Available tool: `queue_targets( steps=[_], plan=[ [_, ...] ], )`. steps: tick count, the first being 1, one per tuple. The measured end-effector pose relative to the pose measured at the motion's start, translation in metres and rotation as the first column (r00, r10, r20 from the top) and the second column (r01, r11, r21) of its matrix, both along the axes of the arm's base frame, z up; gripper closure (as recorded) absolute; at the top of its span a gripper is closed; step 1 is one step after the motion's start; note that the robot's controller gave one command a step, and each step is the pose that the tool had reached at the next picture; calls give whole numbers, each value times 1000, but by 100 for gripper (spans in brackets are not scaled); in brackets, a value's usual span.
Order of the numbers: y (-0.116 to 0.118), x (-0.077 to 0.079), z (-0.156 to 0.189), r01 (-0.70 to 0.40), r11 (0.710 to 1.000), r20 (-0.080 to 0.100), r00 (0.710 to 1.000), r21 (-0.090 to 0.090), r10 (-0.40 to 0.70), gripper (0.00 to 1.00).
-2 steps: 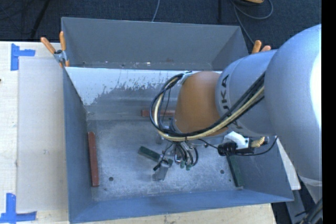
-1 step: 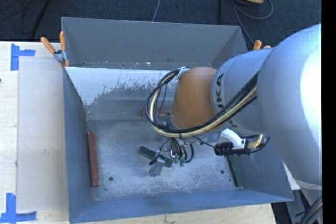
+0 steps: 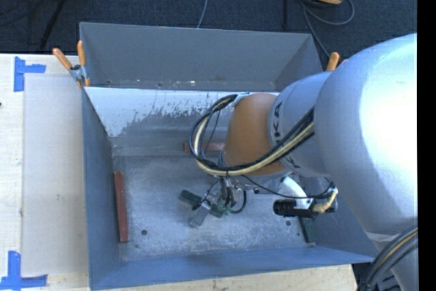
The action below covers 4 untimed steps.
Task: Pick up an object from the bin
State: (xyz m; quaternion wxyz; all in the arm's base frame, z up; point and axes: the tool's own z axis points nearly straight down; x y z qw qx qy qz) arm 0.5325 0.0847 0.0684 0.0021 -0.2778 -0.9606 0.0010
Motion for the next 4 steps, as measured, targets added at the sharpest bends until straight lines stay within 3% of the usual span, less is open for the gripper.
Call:
queue_targets(
  steps=[1, 2, 4],
  plan=[
    [0, 0, 0, -5, 1000, 3, 1000, 0, 5, 0],
    [0, 0, 0, -7, 1000, 3, 1000, 0, 7, 100],
    [-1, 2, 96, -19, 1000, 8, 1000, 1, 19, 100]
  ],
)
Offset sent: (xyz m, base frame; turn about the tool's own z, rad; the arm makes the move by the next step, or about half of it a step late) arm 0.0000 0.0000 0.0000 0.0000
